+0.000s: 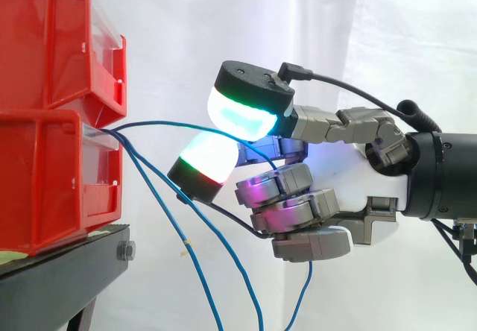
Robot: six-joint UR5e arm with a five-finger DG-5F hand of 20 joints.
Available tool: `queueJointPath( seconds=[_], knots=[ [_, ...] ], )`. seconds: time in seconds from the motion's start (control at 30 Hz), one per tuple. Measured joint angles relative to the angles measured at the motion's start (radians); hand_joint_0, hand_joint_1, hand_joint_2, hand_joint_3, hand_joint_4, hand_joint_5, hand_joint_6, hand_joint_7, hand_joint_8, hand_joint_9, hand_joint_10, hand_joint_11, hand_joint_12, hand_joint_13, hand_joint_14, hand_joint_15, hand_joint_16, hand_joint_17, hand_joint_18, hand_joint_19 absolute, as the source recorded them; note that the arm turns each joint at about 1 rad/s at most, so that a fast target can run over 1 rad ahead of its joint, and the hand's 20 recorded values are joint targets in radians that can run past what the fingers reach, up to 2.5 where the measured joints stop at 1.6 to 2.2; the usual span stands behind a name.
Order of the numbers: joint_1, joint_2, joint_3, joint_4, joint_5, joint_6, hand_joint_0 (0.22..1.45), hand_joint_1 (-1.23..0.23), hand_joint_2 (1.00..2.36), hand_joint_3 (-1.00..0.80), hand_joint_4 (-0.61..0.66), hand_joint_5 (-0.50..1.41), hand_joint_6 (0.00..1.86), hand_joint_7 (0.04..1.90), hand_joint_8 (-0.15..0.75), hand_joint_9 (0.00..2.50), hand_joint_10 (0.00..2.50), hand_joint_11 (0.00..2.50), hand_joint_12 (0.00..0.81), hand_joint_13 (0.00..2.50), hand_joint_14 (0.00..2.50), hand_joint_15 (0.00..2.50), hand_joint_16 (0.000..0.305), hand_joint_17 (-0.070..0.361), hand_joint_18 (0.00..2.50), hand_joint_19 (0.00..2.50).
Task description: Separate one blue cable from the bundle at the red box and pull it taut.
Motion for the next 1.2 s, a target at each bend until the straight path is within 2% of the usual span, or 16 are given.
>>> queueJointPath(
  seconds=[0.33,0.5,0.6,0.7,0.83,0.9,0.97,1.1,1.13,1.2],
  knots=[
    [0.0,0.0,0.0,0.0,-0.001,-0.001,0.58,-0.64,1.0,-0.45,0.11,-0.14,0.92,1.02,0.359,0.51,2.5,1.73,0.403,0.86,2.5,1.45,0.043,0.096,1.38,1.44],
    [0.0,0.0,0.0,0.0,-0.001,-0.001,0.61,-0.67,1.01,-0.37,0.1,-0.14,0.91,1.06,0.354,0.52,2.5,1.75,0.405,0.87,2.5,1.45,0.042,0.094,1.4,1.48],
    [0.001,0.0,0.0,0.0,-0.001,-0.001,0.61,-0.65,1.01,-0.38,0.11,-0.14,0.91,1.06,0.354,0.52,2.5,1.77,0.405,0.87,2.5,1.49,0.042,0.095,1.4,1.49],
    [0.001,0.0,0.0,0.001,0.001,0.0,0.57,-0.53,1.0,-0.48,0.12,-0.14,0.91,1.06,0.364,0.52,2.5,1.79,0.408,0.86,2.5,1.48,0.044,0.098,1.37,1.36],
    [0.0,0.0,0.0,0.002,0.003,0.002,0.56,-0.41,1.0,-0.5,0.13,-0.14,0.9,1.05,0.369,0.52,2.5,1.77,0.41,0.86,2.5,1.46,0.045,0.101,1.36,1.32],
    [-0.002,0.0,0.0,0.002,0.004,0.002,0.57,-0.41,1.0,-0.5,0.13,-0.14,0.9,1.04,0.367,0.52,2.5,1.75,0.408,0.85,2.5,1.43,0.044,0.098,1.36,1.33],
    [-0.004,0.0,0.0,0.002,0.005,0.003,0.61,-0.51,1.01,-0.39,0.11,-0.14,0.9,1.05,0.358,0.52,2.5,1.75,0.403,0.86,2.5,1.42,0.042,0.094,1.36,1.36],
    [-0.007,0.0,0.0,0.0,0.006,0.006,0.6,-0.62,1.02,-0.24,0.06,-0.13,0.91,1.1,0.353,0.52,2.5,1.76,0.409,0.87,2.5,1.44,0.042,0.094,1.39,1.41],
    [-0.007,0.0,0.0,-0.001,0.006,0.008,0.6,-0.66,1.02,-0.19,0.06,-0.12,0.92,1.09,0.363,0.53,2.5,1.72,0.417,0.89,2.5,1.42,0.046,0.103,1.41,1.31],
    [-0.007,0.0,0.0,0.0,0.006,0.01,0.6,-0.7,1.02,-0.15,0.07,-0.12,0.92,1.11,0.374,0.54,2.5,1.71,0.421,0.9,2.5,1.43,0.049,0.109,1.42,1.28]
  ],
)
